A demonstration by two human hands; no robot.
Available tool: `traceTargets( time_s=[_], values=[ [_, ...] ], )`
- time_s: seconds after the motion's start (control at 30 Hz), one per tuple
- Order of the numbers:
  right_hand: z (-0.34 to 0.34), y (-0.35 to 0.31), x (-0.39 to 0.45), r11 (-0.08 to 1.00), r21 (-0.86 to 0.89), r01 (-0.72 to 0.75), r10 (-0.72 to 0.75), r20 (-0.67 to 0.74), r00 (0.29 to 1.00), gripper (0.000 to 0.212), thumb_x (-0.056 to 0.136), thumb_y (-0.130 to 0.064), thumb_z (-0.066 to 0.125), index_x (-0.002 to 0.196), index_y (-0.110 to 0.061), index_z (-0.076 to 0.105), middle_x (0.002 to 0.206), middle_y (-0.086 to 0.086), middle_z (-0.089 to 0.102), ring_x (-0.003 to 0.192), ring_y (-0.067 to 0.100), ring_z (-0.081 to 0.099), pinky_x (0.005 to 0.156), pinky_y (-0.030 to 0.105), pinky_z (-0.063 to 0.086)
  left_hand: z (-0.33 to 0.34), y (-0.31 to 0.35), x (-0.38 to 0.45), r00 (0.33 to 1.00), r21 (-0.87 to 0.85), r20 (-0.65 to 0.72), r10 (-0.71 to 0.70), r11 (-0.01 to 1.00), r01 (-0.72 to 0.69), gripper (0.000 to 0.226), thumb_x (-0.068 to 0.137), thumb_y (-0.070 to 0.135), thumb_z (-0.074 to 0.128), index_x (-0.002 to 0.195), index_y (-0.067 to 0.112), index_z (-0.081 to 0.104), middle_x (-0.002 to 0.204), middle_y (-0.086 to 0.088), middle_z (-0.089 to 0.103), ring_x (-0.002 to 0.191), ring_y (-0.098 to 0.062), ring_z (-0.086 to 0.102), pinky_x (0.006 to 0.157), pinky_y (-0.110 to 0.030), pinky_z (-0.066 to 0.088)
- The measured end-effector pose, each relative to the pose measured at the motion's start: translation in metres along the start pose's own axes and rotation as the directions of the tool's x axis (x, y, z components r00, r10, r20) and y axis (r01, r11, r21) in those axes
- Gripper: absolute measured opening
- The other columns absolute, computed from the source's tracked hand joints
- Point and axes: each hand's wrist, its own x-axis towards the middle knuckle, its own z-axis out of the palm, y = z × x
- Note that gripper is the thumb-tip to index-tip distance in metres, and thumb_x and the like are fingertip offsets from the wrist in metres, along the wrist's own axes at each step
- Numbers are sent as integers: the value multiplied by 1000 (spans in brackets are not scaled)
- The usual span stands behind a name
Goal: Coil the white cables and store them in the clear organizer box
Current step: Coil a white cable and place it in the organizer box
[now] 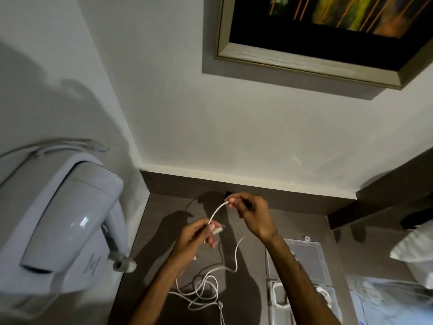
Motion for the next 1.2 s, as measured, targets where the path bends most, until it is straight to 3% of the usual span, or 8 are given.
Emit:
traceTargets(
  time_s=[0.2, 0.43, 0.57, 0.73, 0.83, 0.97, 1.1, 1.2],
  values=[
    [-13, -20, -12, 993, 98, 65, -46, -179, 983, 16, 104, -10, 66, 110, -6, 81, 87, 7, 80, 75, -7, 75, 62, 9, 55, 13, 8, -30, 999, 37, 42, -2, 999, 0, 22, 104, 8, 54, 100, 4, 75, 69, -3, 68, 68, -9, 66, 69, -13, 51],
    [-13, -12, -42, 996, -69, 55, -63, -118, 991, 16, 105, -13, 66, 112, -9, 80, 85, -1, 78, 61, -5, 66, 59, 12, 51, 34, 42, -44, 997, -583, 36, 69, 812, -35, 29, 100, -2, 49, 114, 1, 74, 83, -10, 68, 82, -22, 68, 82, -30, 60],
    [6, -4, -82, 996, -77, 47, -48, -2, 999, 25, 107, -13, 61, 96, -26, 78, 76, -14, 76, 61, 0, 62, 63, 25, 52, 38, 69, -35, 979, -695, 66, 190, 713, -92, 46, 91, -7, 57, 136, -1, 60, 107, -12, 74, 102, -21, 71, 93, -27, 58],
    [13, -20, -126, 970, -198, 142, -125, 94, 988, 15, 106, -37, 61, 106, -30, 75, 86, -12, 77, 71, 4, 69, 66, 18, 54, 45, 75, -12, 956, -536, -76, 284, 797, -279, 52, 98, -9, 52, 146, 9, 52, 141, -16, 64, 133, -28, 59, 107, -26, 51],
    [0, -36, -140, 916, -345, 204, -180, 101, 978, 17, 104, -46, 59, 116, -38, 67, 93, -16, 76, 81, 6, 72, 75, 27, 61, 50, 71, -3, 918, -204, -173, 358, 899, -389, 49, 104, 1, 49, 150, 20, 48, 145, -8, 62, 137, -27, 56, 114, -31, 45],
    [-32, -62, -139, 799, -517, 307, -349, 17, 937, 14, 105, -40, 57, 116, -41, 65, 104, -17, 74, 77, -3, 62, 72, 18, 57, 64, 63, -7, 914, 191, -52, 403, 902, -387, 43, 109, 23, 37, 150, 29, 47, 141, 8, 66, 132, -16, 61, 114, -38, 47],
    [-64, -81, -120, 681, -625, 383, -498, -11, 867, 15, 102, -34, 67, 116, -34, 71, 103, -13, 76, 76, 4, 70, 68, 29, 63, 76, 68, -23, 973, 89, 3, 232, 969, -231, 38, 98, 14, 49, 126, 26, 71, 118, -2, 78, 113, -20, 73, 104, -52, 54],
    [-77, -77, -101, 701, -614, 363, -521, -93, 848, 12, 96, -20, 76, 105, -28, 75, 94, -10, 77, 77, 8, 71, 69, 29, 62, 75, 92, -32, 967, -139, 213, 140, 984, -112, 38, 88, 13, 49, 116, 8, 74, 110, -18, 76, 97, -31, 72, 91, -46, 55]
  ],
)
